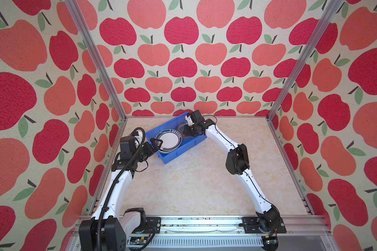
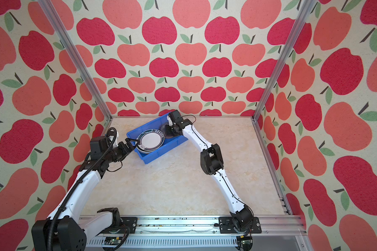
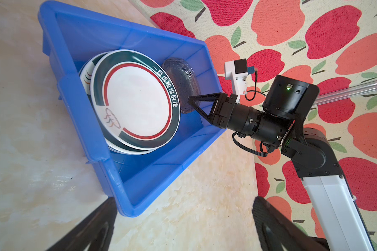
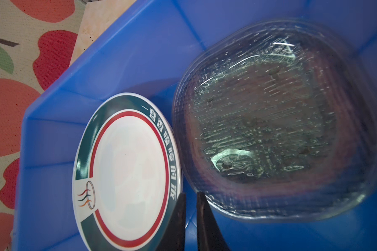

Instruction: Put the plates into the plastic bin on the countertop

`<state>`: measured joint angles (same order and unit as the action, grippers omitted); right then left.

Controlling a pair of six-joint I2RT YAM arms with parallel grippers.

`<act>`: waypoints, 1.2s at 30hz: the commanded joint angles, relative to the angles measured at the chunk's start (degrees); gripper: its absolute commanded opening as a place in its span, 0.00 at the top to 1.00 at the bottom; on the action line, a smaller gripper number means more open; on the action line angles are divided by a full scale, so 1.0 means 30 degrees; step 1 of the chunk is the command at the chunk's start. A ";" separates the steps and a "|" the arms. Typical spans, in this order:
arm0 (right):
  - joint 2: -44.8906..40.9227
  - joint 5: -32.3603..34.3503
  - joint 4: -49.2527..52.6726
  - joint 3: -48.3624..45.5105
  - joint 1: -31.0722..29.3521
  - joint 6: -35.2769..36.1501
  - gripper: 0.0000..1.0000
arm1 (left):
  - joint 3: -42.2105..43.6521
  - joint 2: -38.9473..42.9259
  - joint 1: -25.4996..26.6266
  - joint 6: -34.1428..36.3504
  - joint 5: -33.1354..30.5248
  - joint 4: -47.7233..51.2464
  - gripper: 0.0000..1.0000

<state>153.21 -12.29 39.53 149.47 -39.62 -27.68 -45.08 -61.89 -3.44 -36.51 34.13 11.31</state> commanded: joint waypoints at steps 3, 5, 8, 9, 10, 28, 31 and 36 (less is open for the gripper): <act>0.0976 -0.0763 -0.0020 0.0850 -0.0356 -0.0201 0.86 | 0.0320 -0.0029 -0.0171 0.0277 0.0379 -0.0110 0.01; 0.1068 -0.0865 -0.0123 0.0852 -0.0453 -0.0362 0.86 | 0.0320 0.0030 -0.0228 0.0384 0.0350 0.0038 0.01; 0.1276 -0.1276 -0.0290 0.1019 -0.0506 -0.0714 0.86 | 0.0407 0.0107 -0.0316 0.0429 0.0386 0.0141 0.01; 0.1360 -0.1424 -0.0293 0.1108 -0.0510 -0.0783 0.86 | 0.0436 0.0149 -0.0361 0.0443 0.0401 0.0145 0.01; 0.1422 -0.1550 -0.0345 0.1131 -0.0508 -0.0847 0.86 | 0.0480 0.0173 -0.0401 0.0428 0.0429 0.0132 0.01; -0.3772 -0.0925 -0.1978 -0.2077 0.0482 0.0724 0.76 | 0.0817 0.1172 -0.0523 0.0780 -0.1157 0.0137 0.01; -0.6742 -0.0017 -0.2893 -0.4739 0.0745 0.2224 0.75 | 0.1081 0.1603 -0.0283 0.0987 -0.3945 0.0232 0.01; -1.2718 0.1604 -0.6074 -1.2443 0.1305 0.4419 0.57 | 0.2983 0.3314 0.0977 0.3067 -0.8821 -0.2960 0.01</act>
<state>123.50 -11.42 27.92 119.96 -36.53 -20.25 -38.81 -54.59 -2.04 -32.36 18.74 8.47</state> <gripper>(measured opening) 0.403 0.992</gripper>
